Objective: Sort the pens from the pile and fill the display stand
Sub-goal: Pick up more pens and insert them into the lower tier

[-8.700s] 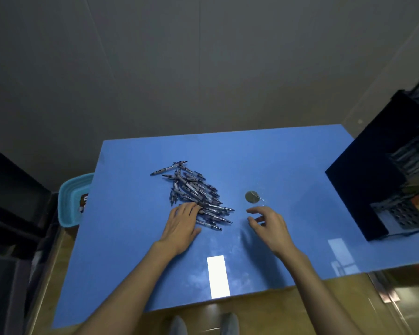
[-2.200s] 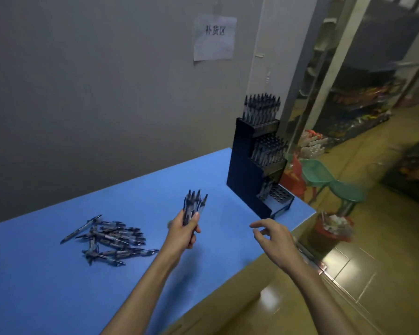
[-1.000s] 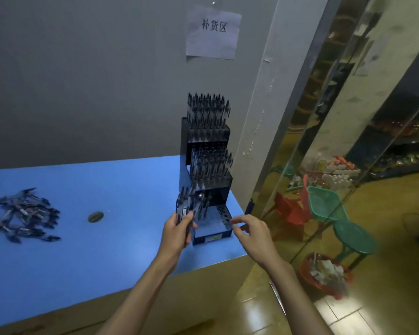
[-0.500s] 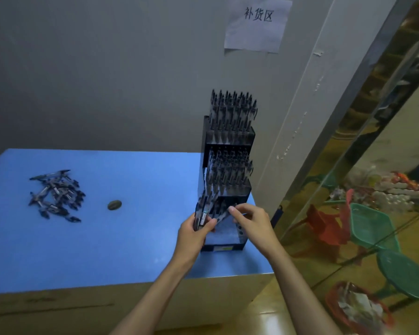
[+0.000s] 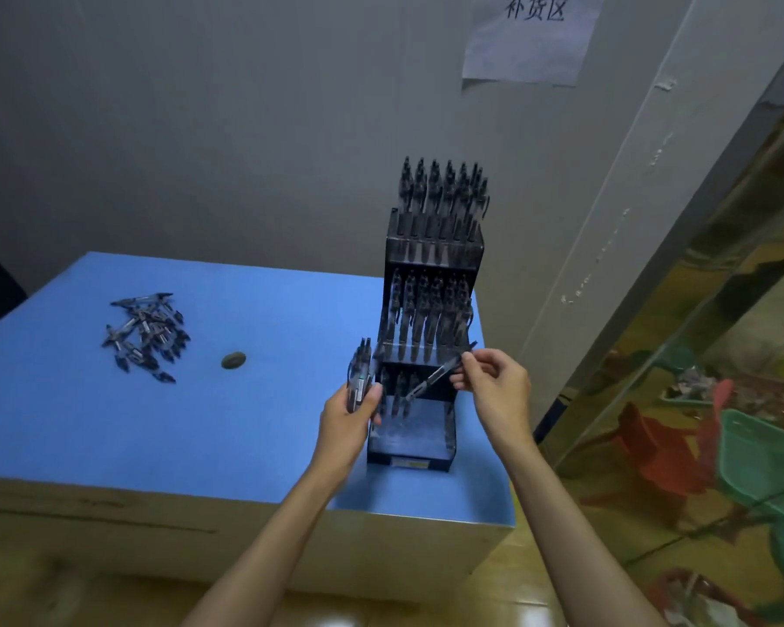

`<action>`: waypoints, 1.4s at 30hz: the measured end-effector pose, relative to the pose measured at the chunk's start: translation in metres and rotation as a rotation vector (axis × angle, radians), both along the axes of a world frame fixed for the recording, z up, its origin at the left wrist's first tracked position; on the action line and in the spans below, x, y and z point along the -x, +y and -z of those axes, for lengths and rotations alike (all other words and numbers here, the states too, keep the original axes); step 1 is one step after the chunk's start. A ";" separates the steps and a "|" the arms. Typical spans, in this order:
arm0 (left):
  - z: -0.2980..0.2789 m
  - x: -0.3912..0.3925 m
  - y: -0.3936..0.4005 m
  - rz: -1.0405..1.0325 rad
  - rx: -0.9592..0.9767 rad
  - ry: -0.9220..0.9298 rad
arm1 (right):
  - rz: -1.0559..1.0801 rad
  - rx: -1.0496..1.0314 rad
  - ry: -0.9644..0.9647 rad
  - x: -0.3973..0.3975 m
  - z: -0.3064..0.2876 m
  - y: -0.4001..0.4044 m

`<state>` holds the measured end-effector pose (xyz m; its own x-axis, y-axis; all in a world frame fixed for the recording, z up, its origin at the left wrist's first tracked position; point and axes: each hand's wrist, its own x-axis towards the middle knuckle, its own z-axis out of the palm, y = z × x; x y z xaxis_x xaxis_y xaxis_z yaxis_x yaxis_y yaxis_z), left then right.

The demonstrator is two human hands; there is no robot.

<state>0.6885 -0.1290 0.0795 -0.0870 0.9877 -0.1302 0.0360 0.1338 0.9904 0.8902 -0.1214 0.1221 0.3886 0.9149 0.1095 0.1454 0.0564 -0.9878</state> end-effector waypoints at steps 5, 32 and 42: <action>0.008 0.010 0.003 -0.025 0.076 -0.031 | 0.038 -0.050 -0.428 -0.010 0.016 0.002; -0.006 0.010 0.000 0.003 0.016 -0.136 | -0.142 0.038 -0.833 0.013 0.057 0.023; -0.016 -0.001 -0.005 0.033 0.051 -0.164 | -0.262 0.019 -0.479 0.014 0.019 0.015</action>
